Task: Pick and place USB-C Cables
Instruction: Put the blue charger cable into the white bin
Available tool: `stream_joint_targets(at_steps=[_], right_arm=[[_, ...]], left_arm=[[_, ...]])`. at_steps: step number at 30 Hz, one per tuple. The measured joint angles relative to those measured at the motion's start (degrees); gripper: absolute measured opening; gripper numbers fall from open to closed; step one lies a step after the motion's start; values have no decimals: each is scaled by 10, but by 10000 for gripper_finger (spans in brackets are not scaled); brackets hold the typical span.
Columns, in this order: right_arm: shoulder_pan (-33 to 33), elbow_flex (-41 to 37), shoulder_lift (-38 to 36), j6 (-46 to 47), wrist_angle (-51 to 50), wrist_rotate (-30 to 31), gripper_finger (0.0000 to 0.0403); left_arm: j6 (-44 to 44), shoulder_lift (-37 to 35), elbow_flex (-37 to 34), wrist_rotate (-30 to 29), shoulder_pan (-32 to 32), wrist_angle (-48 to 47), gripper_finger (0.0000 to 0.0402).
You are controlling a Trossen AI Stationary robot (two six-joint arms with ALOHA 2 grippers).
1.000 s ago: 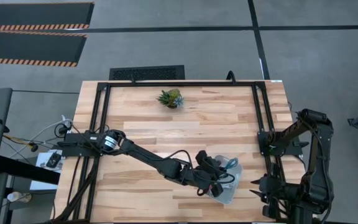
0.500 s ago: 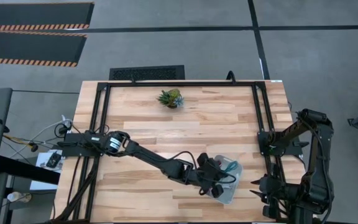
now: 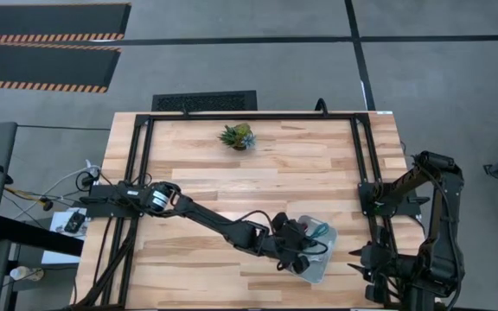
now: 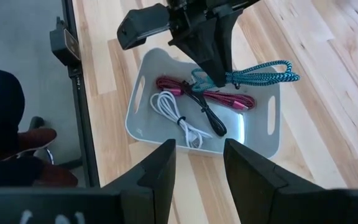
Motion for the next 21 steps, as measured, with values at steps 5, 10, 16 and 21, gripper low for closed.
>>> stream_joint_targets(at_steps=[5,10,16,21], right_arm=[[0,0,0,0,0,1,161],[0,0,0,0,7,1,161],[0,0,0,0,7,1,161],[0,0,0,0,7,1,161]], left_arm=[[-20,25,2,25,0,24,8],[-24,28,8,23,0,13,8],[-34,27,8,30,0,1,8],[-37,27,8,31,0,-4,8]])
